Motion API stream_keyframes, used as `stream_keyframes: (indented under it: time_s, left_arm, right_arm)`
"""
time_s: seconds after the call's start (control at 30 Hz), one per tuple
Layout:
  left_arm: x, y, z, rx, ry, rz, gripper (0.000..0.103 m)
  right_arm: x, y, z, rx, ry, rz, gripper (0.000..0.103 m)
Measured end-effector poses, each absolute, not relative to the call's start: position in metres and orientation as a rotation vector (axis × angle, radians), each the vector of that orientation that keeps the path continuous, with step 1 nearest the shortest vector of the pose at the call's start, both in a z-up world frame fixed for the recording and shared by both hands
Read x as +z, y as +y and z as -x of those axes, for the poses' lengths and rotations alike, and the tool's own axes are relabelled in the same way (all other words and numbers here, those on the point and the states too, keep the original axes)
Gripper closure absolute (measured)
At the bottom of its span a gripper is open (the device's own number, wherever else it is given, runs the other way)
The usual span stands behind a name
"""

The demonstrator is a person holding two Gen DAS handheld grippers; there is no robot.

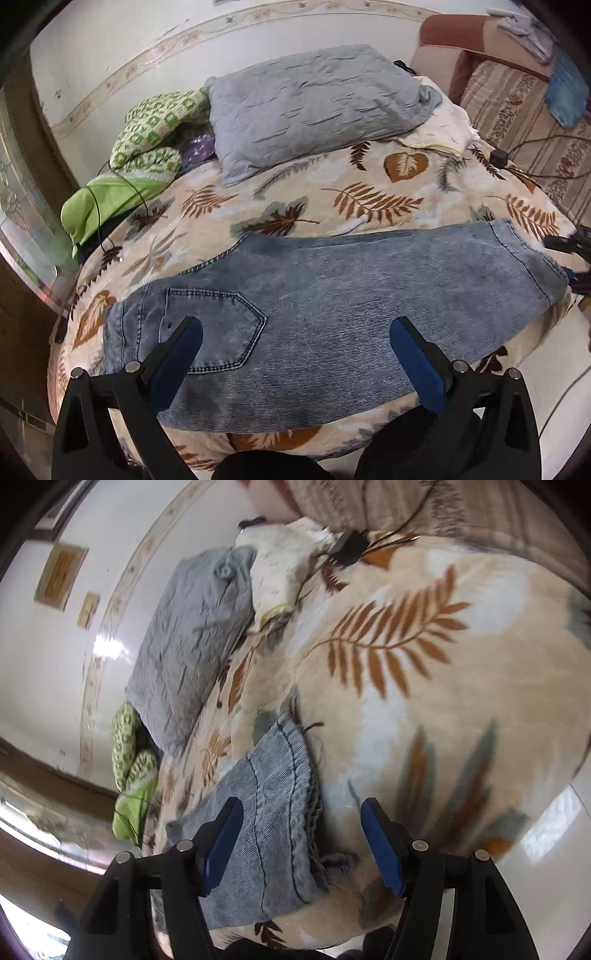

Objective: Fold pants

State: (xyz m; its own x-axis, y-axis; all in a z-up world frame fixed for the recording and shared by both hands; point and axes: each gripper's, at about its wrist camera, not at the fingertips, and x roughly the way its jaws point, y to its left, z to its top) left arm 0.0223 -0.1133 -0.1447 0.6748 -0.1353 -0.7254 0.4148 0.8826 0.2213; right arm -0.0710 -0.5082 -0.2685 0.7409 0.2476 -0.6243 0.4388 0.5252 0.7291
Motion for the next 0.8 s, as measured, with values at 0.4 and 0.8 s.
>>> stream_keyframes:
  time_s: [0.4, 0.8]
  left_arm:
    - [-0.148, -0.135, -0.039, -0.345, 0.805, -0.412, 0.002]
    - [-0.198, -0.111, -0.099, -0.176, 0.935, -0.441, 0.002]
  right_arm:
    - [-0.272, -0.491, 0.066, -0.003, 0.781, -1.043, 0.032]
    - [-0.268, -0.507, 0.075, -0.045, 0.799, -1.044, 0.032]
